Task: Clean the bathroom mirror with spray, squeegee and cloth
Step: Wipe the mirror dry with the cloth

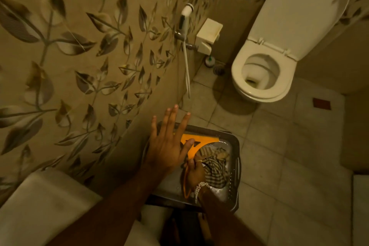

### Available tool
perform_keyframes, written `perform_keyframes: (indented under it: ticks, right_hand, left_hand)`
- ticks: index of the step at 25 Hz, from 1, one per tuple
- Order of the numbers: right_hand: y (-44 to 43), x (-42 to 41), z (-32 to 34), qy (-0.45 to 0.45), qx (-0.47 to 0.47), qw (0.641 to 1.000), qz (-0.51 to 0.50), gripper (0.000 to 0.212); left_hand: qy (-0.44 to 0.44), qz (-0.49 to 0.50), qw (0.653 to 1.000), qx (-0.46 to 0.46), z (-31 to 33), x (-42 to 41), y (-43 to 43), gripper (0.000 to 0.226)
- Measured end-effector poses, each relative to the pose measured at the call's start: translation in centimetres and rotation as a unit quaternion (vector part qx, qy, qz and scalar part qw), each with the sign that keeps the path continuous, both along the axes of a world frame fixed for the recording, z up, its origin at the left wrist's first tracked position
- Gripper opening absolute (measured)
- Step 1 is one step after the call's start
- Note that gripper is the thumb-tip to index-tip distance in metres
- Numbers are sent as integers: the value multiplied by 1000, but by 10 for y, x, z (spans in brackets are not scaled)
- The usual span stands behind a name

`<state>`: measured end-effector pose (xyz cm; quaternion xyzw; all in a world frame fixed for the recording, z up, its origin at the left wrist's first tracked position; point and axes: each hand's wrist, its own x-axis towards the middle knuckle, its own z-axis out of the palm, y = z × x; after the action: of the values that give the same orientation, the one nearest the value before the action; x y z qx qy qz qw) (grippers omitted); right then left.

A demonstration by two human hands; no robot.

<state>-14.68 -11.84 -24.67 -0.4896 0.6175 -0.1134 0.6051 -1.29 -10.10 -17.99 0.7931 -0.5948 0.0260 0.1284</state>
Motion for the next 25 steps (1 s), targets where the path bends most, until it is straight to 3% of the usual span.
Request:
perform_keyframes:
  ticks: [6,11,14,16,18,21,23,25]
  right_hand:
    - [1,13,-28,37,9,999,10,36]
    - [-3,-3,-20,146,-94,982,75,30]
    - [-15,-22,-9,199,-228,942,146,29]
    - [-24,-35,-8,273,-318,886,196,30]
    - [-33,-50,-11,322,-289,858,277,55]
    - [-40,-60,-20,325,-170,856,364,84]
    - [-47,-57,-22,333,-161,845,386,83]
    - [-57,-53,-19,333,-168,843,387,67]
  left_hand:
    - [9,-17,999,-27,-17,-3,-4,72]
    - [31,-5,999,-12,2,-17,-2,72]
    - [24,-6,1000,-4,13,-24,-4,73]
    - [28,-6,1000,3,17,-29,-7,72]
    - [42,-9,999,5,18,-37,-11,70]
    - [48,-16,999,11,13,-49,-12,69]
    - [37,-19,999,23,10,-51,-12,69]
    - [28,-18,999,36,9,-51,-10,70]
